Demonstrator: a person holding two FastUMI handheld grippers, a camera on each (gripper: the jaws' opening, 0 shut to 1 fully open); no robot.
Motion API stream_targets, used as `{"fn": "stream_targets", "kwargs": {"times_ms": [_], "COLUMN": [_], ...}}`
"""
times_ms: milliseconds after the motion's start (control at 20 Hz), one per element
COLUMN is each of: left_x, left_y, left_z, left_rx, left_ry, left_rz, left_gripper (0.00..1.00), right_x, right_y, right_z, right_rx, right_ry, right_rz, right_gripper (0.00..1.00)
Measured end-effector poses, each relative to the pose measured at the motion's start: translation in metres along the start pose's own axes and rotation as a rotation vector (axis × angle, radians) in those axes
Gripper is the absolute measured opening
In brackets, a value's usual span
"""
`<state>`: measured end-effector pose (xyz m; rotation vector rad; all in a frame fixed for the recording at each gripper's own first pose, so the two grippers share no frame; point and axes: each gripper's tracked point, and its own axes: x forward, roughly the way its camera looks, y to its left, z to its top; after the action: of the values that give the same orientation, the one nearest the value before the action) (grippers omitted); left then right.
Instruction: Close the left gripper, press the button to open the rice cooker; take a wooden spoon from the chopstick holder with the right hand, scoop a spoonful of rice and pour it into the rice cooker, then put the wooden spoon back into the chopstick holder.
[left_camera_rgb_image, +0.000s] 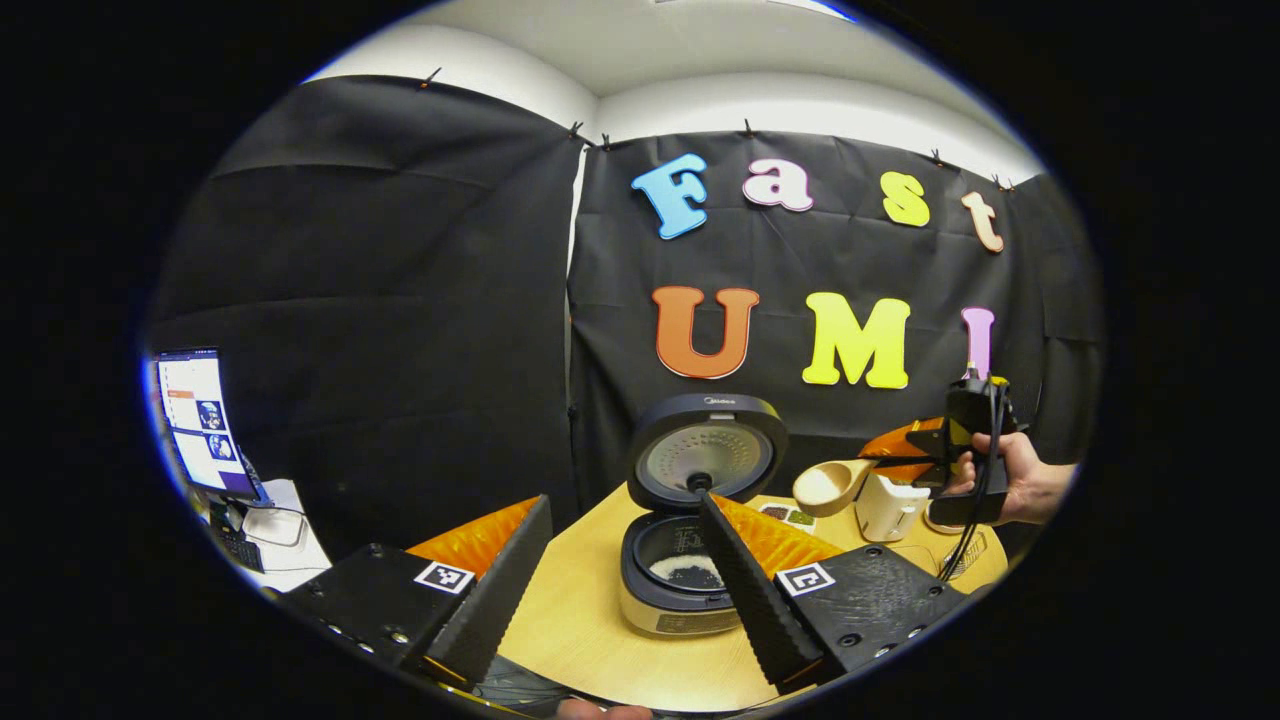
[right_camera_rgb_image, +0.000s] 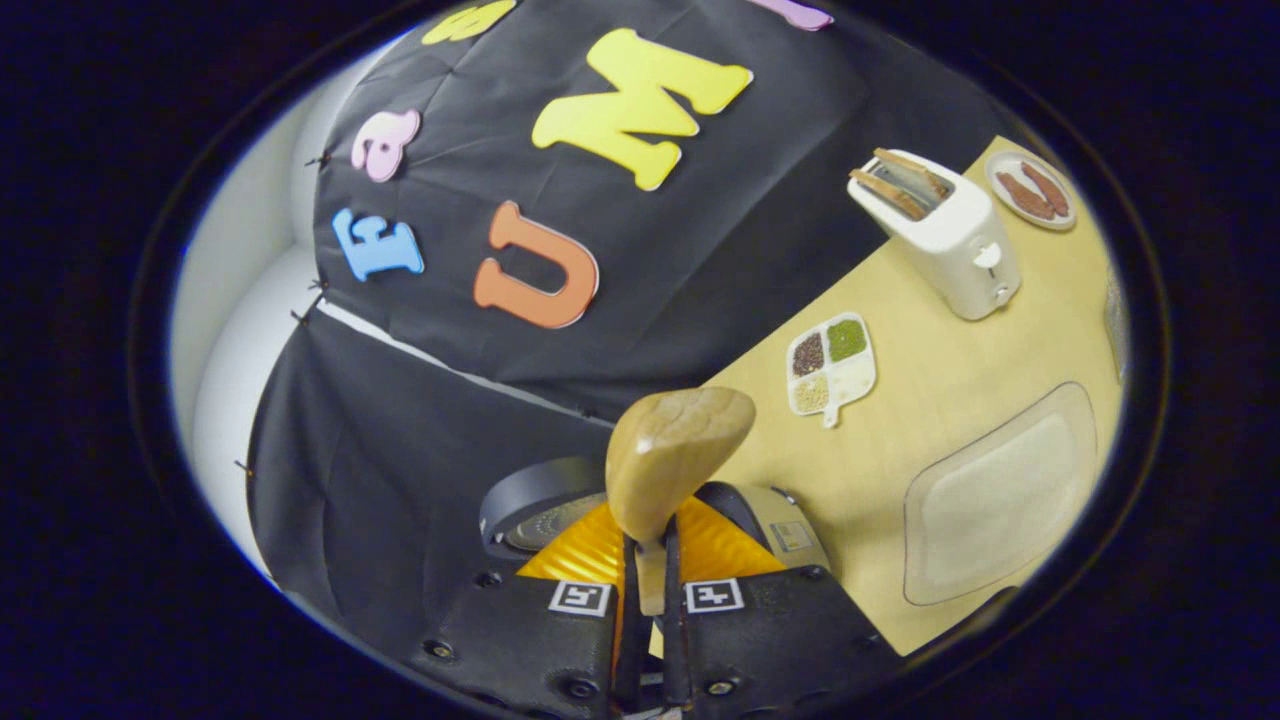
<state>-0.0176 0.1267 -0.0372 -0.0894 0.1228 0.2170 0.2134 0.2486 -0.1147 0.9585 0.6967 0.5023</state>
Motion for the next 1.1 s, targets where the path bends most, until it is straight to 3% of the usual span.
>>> {"fn": "stream_targets", "kwargs": {"times_ms": [350, 1100], "left_x": [-0.009, -0.019], "left_y": [0.031, 0.06], "left_z": [-0.013, -0.02], "left_rx": [-0.026, -0.069], "left_ry": [0.042, 0.045], "left_rz": [0.048, 0.11], "left_gripper": [0.94, 0.95], "right_x": [0.059, 0.068], "right_y": [0.002, -0.004], "right_z": [-0.046, -0.046], "right_rx": [-0.192, -0.396], "right_ry": [0.076, 0.056], "right_rz": [-0.074, -0.199], "right_gripper": [0.14, 0.14]}}
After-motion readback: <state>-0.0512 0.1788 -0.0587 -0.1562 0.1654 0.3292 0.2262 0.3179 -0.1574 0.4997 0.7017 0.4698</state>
